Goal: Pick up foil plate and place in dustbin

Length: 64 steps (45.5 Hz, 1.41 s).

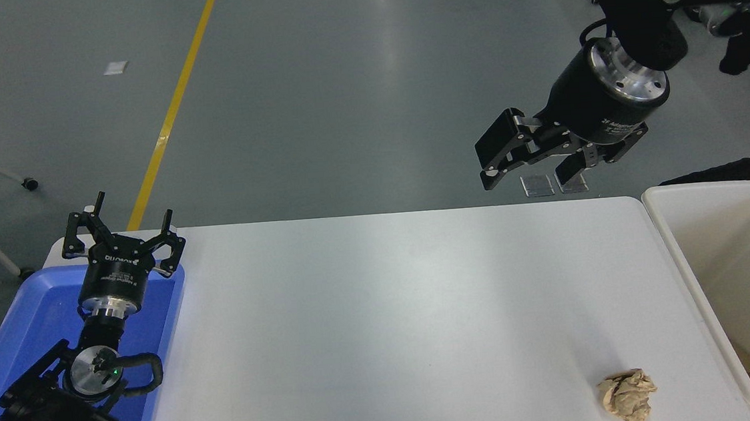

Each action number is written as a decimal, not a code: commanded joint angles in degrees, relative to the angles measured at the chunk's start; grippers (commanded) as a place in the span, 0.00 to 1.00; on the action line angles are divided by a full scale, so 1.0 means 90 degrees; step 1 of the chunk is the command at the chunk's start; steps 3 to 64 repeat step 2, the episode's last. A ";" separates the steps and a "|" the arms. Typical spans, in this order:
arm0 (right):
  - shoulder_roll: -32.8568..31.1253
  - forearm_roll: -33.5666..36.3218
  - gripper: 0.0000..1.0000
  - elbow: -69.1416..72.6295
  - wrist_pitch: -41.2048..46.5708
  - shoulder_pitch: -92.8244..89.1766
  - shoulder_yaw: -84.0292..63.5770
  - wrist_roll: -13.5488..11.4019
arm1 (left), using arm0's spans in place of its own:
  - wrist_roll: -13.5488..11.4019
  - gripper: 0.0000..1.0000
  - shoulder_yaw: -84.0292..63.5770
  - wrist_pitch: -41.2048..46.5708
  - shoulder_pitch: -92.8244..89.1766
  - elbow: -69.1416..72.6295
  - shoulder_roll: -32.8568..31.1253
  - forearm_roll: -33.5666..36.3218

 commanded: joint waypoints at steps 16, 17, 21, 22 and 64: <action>-0.0300 0.0065 1.00 0.0360 0.0031 0.0212 -0.0110 -0.0014 | -0.0001 1.00 0.0000 0.0002 0.0001 0.0000 0.0000 0.0000; -0.0300 0.0065 1.00 0.0360 0.0031 0.0212 -0.0110 -0.0014 | -0.0001 1.00 0.0000 0.0002 0.0001 0.0000 0.0000 0.0000; -0.0300 0.0065 1.00 0.0360 0.0031 0.0212 -0.0110 -0.0014 | -0.0001 1.00 0.0000 0.0002 0.0001 0.0000 0.0000 0.0000; -0.0300 0.0065 1.00 0.0360 0.0031 0.0212 -0.0110 -0.0014 | -0.0001 1.00 0.0000 0.0002 0.0001 0.0000 0.0000 0.0000; -0.0300 0.0065 1.00 0.0360 0.0031 0.0212 -0.0110 -0.0014 | -0.0001 1.00 0.0000 0.0002 0.0001 0.0000 0.0000 0.0000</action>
